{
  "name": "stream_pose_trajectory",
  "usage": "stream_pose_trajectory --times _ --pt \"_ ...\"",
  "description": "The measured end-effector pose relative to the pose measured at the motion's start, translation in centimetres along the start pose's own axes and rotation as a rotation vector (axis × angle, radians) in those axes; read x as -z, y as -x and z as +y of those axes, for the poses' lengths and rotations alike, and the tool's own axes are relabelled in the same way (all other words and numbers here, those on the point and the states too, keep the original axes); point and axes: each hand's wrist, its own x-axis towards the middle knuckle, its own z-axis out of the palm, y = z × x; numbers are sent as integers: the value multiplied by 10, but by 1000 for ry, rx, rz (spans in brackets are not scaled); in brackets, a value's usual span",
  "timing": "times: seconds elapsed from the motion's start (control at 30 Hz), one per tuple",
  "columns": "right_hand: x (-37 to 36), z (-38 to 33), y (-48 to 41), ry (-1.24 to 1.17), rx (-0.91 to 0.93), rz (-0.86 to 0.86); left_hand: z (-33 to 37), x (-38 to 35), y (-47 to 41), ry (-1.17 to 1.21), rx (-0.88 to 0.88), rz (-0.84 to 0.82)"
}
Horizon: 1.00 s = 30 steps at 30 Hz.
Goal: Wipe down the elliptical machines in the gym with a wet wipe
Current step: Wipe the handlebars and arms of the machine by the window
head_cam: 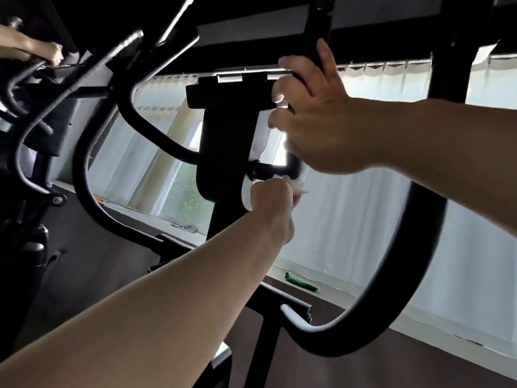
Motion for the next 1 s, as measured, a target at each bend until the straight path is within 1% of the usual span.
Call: stream_pose_trajectory --times 0.13,0.2,0.23,0.3,0.4,0.6,0.67,0.77,0.83,0.93,1.0 --pt "12 16 0 -13 121 -39 9 -9 24 43 -2 -91" --pt "21 31 0 29 161 -76 9 -9 30 77 20 -130" --pt "24 38 0 48 143 -92 9 -8 33 110 36 -142" --pt "25 42 2 -11 61 -124 6 -6 36 125 31 -158" --pt "22 32 2 -110 14 -137 7 -7 34 65 -22 -120" --pt "21 32 1 -156 26 -153 14 -7 39 -15 -118 -56" --pt "19 30 1 -156 22 -149 15 -6 38 -59 -113 -40" --pt "19 31 0 -173 -7 -125 17 -8 36 -92 -56 -12" --pt "17 29 0 -181 -7 -124 21 -10 40 -148 -87 9" --pt "23 32 -1 -209 11 -139 26 -10 52 -165 -169 -13" --pt "31 42 -2 -280 2 -183 28 -10 59 -156 -177 -22"
